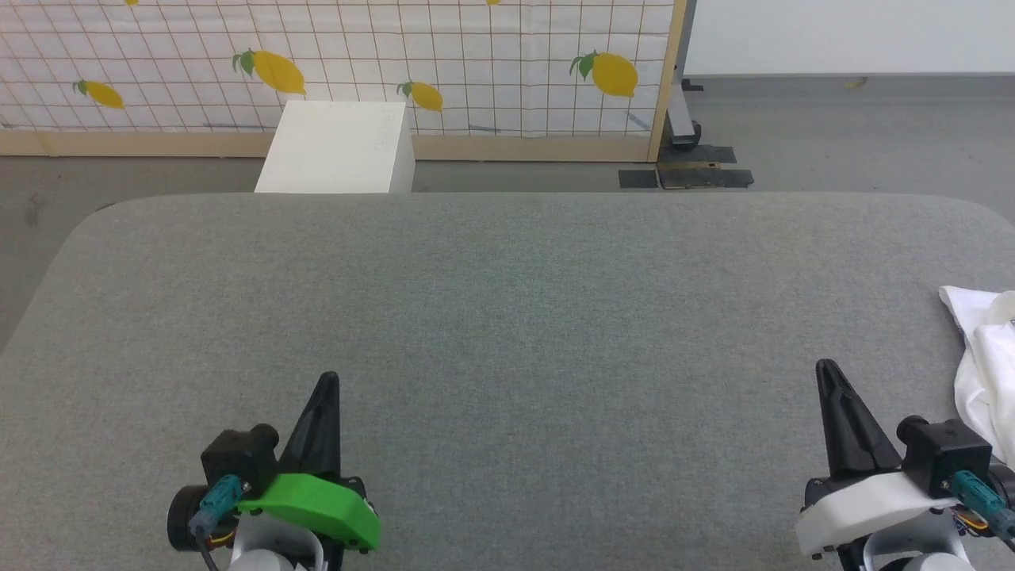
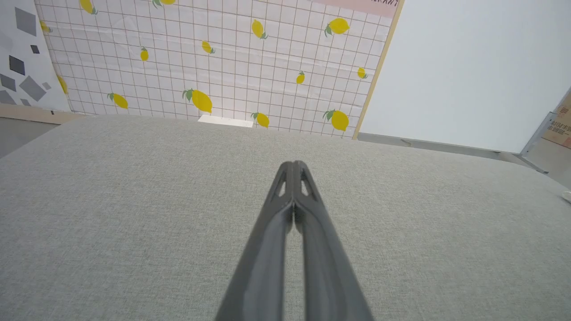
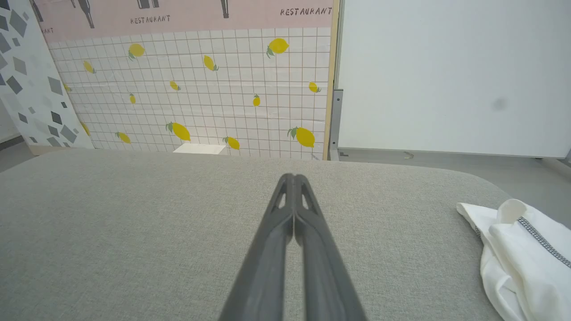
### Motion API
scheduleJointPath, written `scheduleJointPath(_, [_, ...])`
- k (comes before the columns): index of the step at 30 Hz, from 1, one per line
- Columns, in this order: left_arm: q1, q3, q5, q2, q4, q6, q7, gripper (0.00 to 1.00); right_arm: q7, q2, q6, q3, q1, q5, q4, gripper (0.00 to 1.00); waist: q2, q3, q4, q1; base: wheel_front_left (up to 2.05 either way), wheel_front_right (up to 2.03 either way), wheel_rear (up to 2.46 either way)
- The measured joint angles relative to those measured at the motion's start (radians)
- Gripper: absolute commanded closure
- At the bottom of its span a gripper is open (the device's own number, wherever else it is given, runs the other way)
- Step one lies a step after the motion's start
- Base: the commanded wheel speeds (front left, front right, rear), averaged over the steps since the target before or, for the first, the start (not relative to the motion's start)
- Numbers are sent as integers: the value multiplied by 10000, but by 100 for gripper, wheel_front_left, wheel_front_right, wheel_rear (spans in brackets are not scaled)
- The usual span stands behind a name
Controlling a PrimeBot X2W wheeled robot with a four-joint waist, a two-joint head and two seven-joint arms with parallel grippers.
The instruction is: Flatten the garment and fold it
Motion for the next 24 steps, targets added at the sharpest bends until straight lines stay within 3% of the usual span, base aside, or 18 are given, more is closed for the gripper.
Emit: scheduleJointPath(24, [14,81,408,0,-485,221,489,100,276,0,0,140,-12,-144,-96,100,0,28,-33,1,0,0,0])
